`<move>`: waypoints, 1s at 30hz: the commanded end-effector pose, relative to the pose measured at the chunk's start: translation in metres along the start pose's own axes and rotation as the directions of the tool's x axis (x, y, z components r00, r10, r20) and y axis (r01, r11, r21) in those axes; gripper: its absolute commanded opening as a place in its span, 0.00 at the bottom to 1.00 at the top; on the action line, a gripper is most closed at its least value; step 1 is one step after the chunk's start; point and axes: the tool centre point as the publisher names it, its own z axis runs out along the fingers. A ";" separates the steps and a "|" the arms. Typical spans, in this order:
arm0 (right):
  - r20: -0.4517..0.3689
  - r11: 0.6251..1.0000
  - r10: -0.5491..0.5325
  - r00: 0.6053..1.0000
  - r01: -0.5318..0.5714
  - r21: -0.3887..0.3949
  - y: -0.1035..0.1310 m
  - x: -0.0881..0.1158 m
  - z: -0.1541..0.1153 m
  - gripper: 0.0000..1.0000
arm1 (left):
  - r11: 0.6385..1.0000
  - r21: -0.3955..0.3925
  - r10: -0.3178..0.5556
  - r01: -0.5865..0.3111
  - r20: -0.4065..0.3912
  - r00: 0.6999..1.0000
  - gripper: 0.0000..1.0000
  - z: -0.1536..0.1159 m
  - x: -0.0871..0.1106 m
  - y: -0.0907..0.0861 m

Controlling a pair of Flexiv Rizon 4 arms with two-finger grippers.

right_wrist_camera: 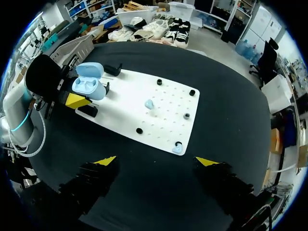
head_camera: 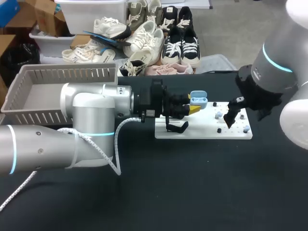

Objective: Pick up each earbud case from the left stands, insert the matching earbuds, close the lid, and place the case in the box.

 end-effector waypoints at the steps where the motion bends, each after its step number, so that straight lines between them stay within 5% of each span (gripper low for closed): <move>1: 0.008 0.973 0.004 1.000 -0.006 0.233 0.004 0.002 0.004 1.00 | 1.000 -0.007 0.001 -0.001 0.000 1.000 0.00 0.000 0.000 -0.002; 30: -0.018 0.991 0.002 1.000 0.000 0.136 -0.021 0.015 0.015 1.00 | 1.000 -0.007 0.001 -0.001 0.000 1.000 0.00 0.000 0.000 -0.002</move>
